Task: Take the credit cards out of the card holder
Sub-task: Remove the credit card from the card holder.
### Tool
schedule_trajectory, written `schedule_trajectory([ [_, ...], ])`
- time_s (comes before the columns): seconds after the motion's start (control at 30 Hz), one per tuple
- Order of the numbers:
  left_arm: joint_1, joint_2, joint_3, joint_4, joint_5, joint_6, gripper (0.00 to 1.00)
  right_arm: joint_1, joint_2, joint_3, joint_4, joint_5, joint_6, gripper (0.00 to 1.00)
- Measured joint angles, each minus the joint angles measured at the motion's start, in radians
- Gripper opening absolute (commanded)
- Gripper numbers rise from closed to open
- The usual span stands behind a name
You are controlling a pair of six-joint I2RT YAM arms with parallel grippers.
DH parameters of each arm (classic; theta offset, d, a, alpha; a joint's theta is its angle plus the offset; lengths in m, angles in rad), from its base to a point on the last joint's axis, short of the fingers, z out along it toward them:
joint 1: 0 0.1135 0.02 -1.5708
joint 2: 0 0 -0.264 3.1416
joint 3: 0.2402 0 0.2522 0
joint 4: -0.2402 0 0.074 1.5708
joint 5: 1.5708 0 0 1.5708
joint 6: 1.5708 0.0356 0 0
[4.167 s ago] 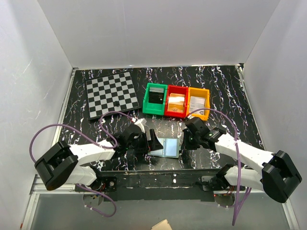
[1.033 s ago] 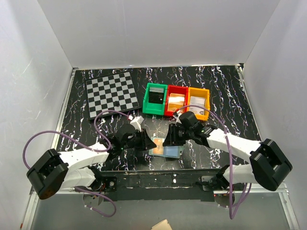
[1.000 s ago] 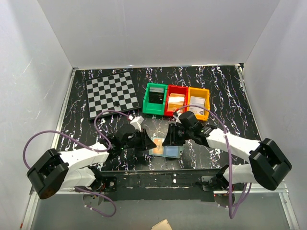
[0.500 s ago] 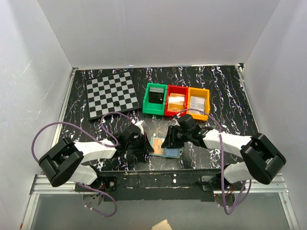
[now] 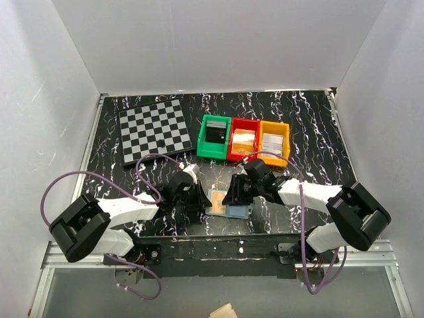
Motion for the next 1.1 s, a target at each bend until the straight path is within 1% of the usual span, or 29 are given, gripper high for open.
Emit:
schedule_trajectory([
  [0.17, 0.0, 0.008, 0.003, -0.001, -0.011, 0.0, 0.0, 0.0, 0.001, -0.008, 0.008, 0.0, 0.0, 0.45],
  [0.37, 0.0, 0.052, 0.004, 0.001, -0.013, 0.0, 0.0, 0.0, 0.004, -0.008, 0.012, 0.001, 0.0, 0.45],
  [0.63, 0.002, 0.096, 0.011, 0.043, 0.005, 0.0, 0.0, 0.0, 0.021, -0.008, 0.014, 0.001, 0.0, 0.45],
  [0.9, 0.003, 0.101, 0.011, 0.053, 0.015, -0.001, 0.0, -0.002, 0.021, -0.008, 0.015, 0.001, 0.0, 0.45],
  [1.1, 0.003, 0.101, 0.007, 0.057, 0.018, -0.005, 0.0, -0.015, 0.021, -0.037, 0.058, -0.006, 0.009, 0.44],
])
